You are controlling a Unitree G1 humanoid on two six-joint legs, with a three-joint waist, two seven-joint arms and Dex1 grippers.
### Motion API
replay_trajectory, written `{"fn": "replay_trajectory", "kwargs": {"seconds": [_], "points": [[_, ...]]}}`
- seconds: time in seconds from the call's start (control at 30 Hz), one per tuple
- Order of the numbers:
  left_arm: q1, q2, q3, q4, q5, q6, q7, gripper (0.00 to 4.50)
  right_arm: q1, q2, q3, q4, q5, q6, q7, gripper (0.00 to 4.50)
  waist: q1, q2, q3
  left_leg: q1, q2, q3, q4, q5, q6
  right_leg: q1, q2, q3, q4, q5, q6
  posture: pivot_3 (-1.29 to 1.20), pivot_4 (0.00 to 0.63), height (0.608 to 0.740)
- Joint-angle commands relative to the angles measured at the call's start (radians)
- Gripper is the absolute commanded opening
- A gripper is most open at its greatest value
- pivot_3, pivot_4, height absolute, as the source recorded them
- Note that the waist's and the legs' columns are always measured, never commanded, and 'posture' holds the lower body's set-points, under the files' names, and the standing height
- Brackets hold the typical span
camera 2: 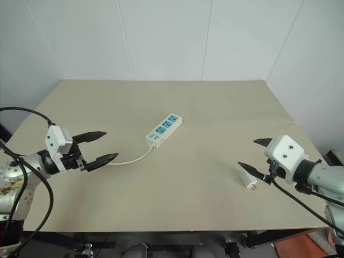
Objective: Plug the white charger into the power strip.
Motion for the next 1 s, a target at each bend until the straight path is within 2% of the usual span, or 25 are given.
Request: {"fn": "replay_trajectory", "kwargs": {"seconds": [0.03,0.13,0.27,0.33,0.43,0.7,1.0], "points": [[-0.006,-0.003,0.006,-0.007,-0.001,-0.022,0.003,4.46,-0.007,-0.013,-0.032,-0.029,0.010,-0.013,-0.008,4.50,0.000,0.000,0.000,0.000,0.000,0.000,0.000,0.000,0.000,0.000,0.000,0.000,0.000,0.000,0.000,0.00,0.150,0.740],[-0.028,-0.021,-0.013,0.014,0.032,-0.049,0.033,4.46,-0.009,-0.009,-0.031,-0.031,0.007,-0.014,-0.015,4.50,0.000,0.000,0.000,0.000,0.000,0.000,0.000,0.000,0.000,0.000,0.000,0.000,0.000,0.000,0.000,0.00,0.150,0.740],[-0.163,-0.115,-0.097,0.133,0.185,-0.110,0.199,4.46,-0.062,0.008,0.008,-0.020,0.001,-0.018,-0.042,4.50,0.008,0.000,0.000,0.000,0.000,0.000,0.001,0.000,0.000,0.001,0.000,0.000,0.000,0.000,0.001,0.00,0.150,0.740],[-0.226,-0.155,-0.128,0.205,0.230,-0.149,0.231,4.46,-0.085,0.010,0.029,-0.008,-0.012,-0.019,-0.055,4.50,0.009,0.000,0.000,0.000,-0.001,0.000,0.002,0.000,0.000,0.001,0.000,0.000,0.000,0.001,0.001,0.00,0.150,0.740],[-0.315,-0.225,-0.173,0.304,0.272,-0.178,0.278,4.46,-0.118,0.022,0.052,0.008,-0.022,-0.026,-0.077,4.50,0.009,0.000,0.000,-0.001,-0.001,-0.001,0.001,0.000,0.000,0.001,0.000,0.000,-0.001,0.004,-0.004,0.00,0.150,0.740],[-0.480,-0.419,-0.245,0.538,0.334,-0.216,0.373,4.46,-0.228,0.060,0.144,0.036,-0.026,-0.023,-0.095,4.50,0.003,-0.001,0.000,-0.004,-0.003,-0.002,0.002,0.000,0.000,0.000,-0.001,-0.001,-0.001,0.004,-0.003,0.00,0.150,0.740],[-0.589,-0.566,-0.275,0.812,0.469,-0.291,0.639,4.46,-0.253,0.077,0.167,0.035,-0.033,-0.025,-0.093,4.50,0.001,-0.001,0.000,-0.004,-0.003,-0.003,0.003,0.000,0.000,0.000,-0.001,-0.001,-0.001,0.005,-0.002,0.00,0.150,0.740]]}}
